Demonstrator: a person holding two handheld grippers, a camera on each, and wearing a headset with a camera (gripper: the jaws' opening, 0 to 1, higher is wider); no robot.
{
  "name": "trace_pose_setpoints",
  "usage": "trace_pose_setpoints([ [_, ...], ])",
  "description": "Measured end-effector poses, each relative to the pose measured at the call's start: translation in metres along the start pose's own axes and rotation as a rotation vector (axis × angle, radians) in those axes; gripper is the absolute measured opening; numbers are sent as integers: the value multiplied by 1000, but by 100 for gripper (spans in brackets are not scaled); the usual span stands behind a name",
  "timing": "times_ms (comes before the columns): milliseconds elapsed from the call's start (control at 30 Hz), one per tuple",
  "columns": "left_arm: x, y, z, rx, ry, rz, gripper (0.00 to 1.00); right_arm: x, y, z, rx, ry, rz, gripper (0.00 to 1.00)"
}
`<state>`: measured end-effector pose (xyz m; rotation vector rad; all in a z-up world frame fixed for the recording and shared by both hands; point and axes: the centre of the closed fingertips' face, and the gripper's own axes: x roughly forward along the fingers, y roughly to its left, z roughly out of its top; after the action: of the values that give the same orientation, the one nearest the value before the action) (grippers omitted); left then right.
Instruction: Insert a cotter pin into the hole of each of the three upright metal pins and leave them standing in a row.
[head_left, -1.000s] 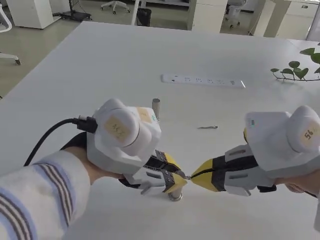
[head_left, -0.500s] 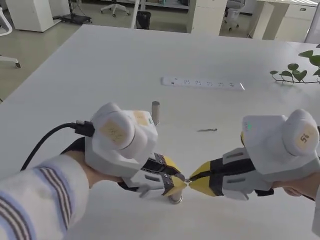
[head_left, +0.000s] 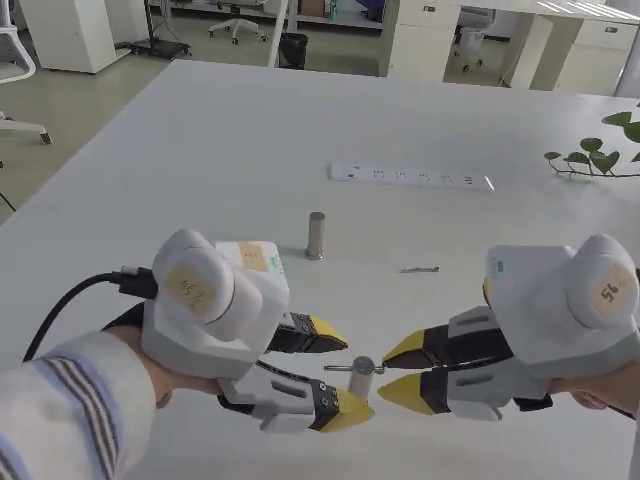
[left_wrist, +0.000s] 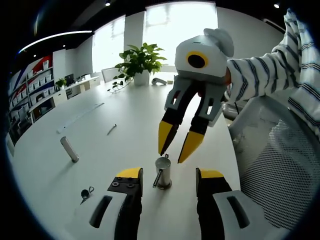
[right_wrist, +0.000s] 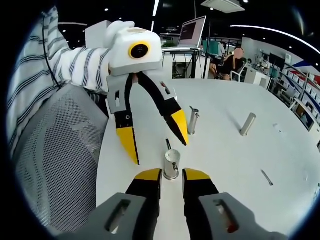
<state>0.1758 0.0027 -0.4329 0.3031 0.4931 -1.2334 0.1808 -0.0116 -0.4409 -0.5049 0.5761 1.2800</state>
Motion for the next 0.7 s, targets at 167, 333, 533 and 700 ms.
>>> trace_pose_setpoints([
  [167,-7,-6,1,-40,-47,-16,48,2,-1,2,3,-4,1,14],
  [333,-16,-5,6,-102,-117,3,60,4,1,3,6,-7,6,16],
  [533,-33,-7,-1,-137,-144,14,73,5,2,4,10,-5,10,17],
  [700,-43,-8,-4,-172,-166,40,78,9,2,3,10,-4,10,18],
])
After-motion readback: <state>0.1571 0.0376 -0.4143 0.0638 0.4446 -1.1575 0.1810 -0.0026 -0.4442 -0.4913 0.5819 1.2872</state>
